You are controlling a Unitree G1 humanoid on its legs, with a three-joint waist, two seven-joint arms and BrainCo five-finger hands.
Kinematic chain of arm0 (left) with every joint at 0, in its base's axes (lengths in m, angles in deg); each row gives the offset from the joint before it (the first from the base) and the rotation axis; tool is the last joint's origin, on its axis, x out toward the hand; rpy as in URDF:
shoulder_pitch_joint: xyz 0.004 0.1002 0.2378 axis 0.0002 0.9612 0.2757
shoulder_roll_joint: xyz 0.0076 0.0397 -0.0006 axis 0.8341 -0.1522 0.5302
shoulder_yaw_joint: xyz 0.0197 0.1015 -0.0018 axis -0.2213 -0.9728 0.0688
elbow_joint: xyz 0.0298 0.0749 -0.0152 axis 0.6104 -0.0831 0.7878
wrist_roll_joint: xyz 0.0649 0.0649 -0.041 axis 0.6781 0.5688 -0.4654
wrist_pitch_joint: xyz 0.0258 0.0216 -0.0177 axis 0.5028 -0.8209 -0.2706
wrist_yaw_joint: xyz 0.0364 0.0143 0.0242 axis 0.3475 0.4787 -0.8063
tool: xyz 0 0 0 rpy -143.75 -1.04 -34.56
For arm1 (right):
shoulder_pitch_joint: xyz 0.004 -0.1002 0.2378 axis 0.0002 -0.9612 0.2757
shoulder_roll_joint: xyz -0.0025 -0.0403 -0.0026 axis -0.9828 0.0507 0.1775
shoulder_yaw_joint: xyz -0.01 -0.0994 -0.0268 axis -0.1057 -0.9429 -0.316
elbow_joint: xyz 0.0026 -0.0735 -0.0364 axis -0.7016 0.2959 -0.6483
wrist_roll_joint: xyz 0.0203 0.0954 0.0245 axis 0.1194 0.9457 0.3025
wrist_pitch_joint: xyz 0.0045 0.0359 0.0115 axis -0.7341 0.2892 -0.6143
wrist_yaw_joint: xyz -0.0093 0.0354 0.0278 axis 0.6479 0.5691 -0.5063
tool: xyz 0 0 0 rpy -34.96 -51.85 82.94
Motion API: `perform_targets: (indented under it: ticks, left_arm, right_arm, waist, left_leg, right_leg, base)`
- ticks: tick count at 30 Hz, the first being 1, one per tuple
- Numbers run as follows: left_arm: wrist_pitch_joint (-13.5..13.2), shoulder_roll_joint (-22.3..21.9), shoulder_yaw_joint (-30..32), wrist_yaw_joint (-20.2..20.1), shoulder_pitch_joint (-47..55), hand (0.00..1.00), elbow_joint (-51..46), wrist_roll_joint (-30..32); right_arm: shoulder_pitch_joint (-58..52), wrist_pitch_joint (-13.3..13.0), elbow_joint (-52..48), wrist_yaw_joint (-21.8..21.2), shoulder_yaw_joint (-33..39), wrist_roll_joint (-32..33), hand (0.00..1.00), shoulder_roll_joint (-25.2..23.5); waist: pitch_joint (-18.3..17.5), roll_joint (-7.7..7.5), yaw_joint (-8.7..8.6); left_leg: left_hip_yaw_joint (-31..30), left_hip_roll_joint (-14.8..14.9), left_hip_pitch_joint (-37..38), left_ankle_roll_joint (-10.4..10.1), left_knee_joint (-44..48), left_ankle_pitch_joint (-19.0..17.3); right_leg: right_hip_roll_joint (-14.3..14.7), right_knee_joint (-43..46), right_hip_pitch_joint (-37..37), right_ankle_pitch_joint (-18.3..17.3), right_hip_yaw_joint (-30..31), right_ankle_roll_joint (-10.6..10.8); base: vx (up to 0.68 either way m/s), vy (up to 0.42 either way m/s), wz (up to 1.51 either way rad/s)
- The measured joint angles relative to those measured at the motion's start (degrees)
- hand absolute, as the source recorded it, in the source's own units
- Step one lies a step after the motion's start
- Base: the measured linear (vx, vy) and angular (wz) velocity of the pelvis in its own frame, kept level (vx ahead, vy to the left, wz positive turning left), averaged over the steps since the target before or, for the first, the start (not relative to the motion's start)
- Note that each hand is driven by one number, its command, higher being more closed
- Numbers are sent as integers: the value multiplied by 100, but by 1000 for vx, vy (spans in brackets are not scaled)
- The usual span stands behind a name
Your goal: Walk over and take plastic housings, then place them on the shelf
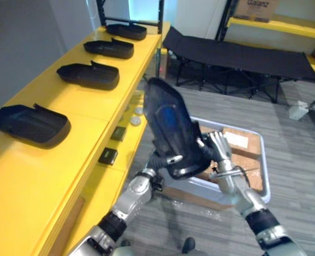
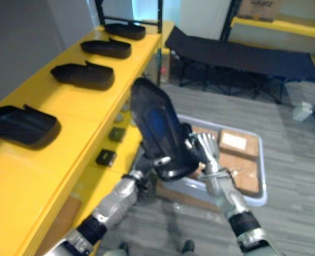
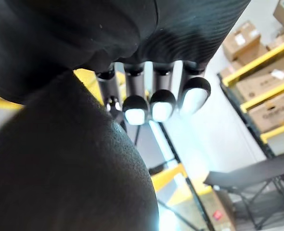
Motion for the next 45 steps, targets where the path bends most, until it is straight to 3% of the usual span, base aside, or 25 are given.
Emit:
perform_targets:
  ticks: [8,16,22,23,31,34,35,37,38,41,45]
  left_arm:
    - [-12,8,-17,-19,234,100,-1,115]
    - [-127,36,-121,-115,358,100,-1,-947]
    - [-151,42,-121,-116,408,100,8,-1053]
    - [-157,46,-122,-116,410,100,15,-1092]
    - [-578,53,-59,-125,480,100,126,-1625]
    - [-906,34,169,-122,479,100,120,-1683]
    - [-1005,0,287,-72,481,100,11,-1626]
    - [-1040,-80,583,248,571,100,-722,-1277]
    - [-1048,-82,625,279,579,100,-825,-1227]
    - [-1237,-269,1138,858,581,100,-1748,-66]
    - [-1389,-537,1571,1562,569,100,-2127,1158]
  right_arm:
    - [-442,-3,-162,8,-88,412,100,-181]
    - [-570,-2,-436,9,-251,690,100,-140]
    - [-571,-2,-446,114,-389,700,100,-139]
    - [-566,-2,-447,117,-412,709,0,-136]
    - [-549,-17,-579,116,-890,1296,0,-144]
    - [-577,-126,-724,89,-1292,1743,0,-193]
    - [-639,-162,-898,37,-1411,2171,0,-317]
    - [-929,-324,-1619,-202,-1412,3018,0,-676]
    - [-957,-336,-1717,-223,-1405,3075,0,-723]
    - [-990,-682,-2513,-814,-1170,3421,0,-959]
    - [-663,-910,-3110,-1298,-609,3706,0,-954]
  waist:
    - [-55,-4,10]
    - [-56,-4,-17]
    - [-55,-4,-13]
    - [-55,-4,-12]
    - [-54,-6,-3]
    - [-54,-8,-2]
    - [-53,-10,11]
    - [-53,-17,23]
    - [-53,-18,21]
    - [-63,-35,4]
    - [-89,-77,5]
  left_leg:
    - [119,36,92,-2,-52,-4]
    - [154,39,106,-1,-63,-5]
    - [141,27,114,-1,-64,-5]
    - [138,28,114,-1,-62,-4]
    - [102,28,112,-1,-44,-4]
    - [88,32,127,-1,-44,-4]
    - [83,34,133,-1,-43,-4]
    - [91,9,141,-1,-43,-4]
    - [95,9,144,-1,-44,-4]
    - [149,3,211,5,-51,-14]
    - [210,10,267,5,-55,-13]
  right_leg:
    - [1,-2,0,0,101,0]
    - [3,-2,0,3,155,3]
    - [-7,-3,-1,8,139,8]
    - [-6,-3,-1,8,136,8]
    - [-7,-4,23,10,70,8]
    - [-4,-5,53,9,54,8]
    - [-3,-5,57,9,49,8]
    - [2,-3,57,8,45,6]
    - [2,-3,57,8,47,6]
    - [-2,-3,81,7,98,5]
    - [4,-3,85,6,152,1]
  base:
    - [-13,10,-7]
    - [-16,5,-3]
    - [0,0,0]
    - [0,0,0]
    - [-2,1,1]
    - [0,0,0]
    - [0,0,0]
    - [0,0,0]
    - [-1,4,-7]
    - [0,0,-8]
    - [-14,5,-8]
